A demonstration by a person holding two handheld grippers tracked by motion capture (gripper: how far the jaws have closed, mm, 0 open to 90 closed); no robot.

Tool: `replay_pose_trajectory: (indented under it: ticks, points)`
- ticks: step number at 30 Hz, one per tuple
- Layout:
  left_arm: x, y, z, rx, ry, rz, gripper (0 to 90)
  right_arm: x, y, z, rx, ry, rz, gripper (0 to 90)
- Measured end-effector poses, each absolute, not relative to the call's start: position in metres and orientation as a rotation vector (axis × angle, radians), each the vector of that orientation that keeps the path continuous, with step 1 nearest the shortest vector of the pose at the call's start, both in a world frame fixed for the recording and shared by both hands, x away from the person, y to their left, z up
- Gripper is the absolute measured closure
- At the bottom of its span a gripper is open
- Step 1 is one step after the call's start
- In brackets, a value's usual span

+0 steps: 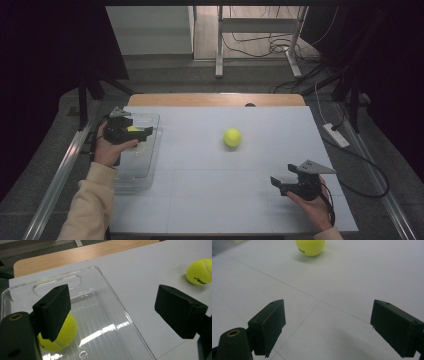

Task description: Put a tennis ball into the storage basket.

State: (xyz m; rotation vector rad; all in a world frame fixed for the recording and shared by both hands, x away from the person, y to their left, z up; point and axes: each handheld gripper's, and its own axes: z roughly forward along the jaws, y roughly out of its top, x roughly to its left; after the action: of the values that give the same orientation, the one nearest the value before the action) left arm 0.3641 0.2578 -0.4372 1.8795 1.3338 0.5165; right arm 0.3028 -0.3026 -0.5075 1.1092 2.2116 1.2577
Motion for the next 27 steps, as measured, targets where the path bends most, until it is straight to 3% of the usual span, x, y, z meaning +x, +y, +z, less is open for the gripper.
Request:
replay_pose_trajectory:
  ticks: [27]
  points:
    - [0.356, 0.219, -0.432, 1.877, 1.179, 0.453, 13.2, 0.303, -0.303, -0.507, 1.108, 2.209, 1.256, 12.9]
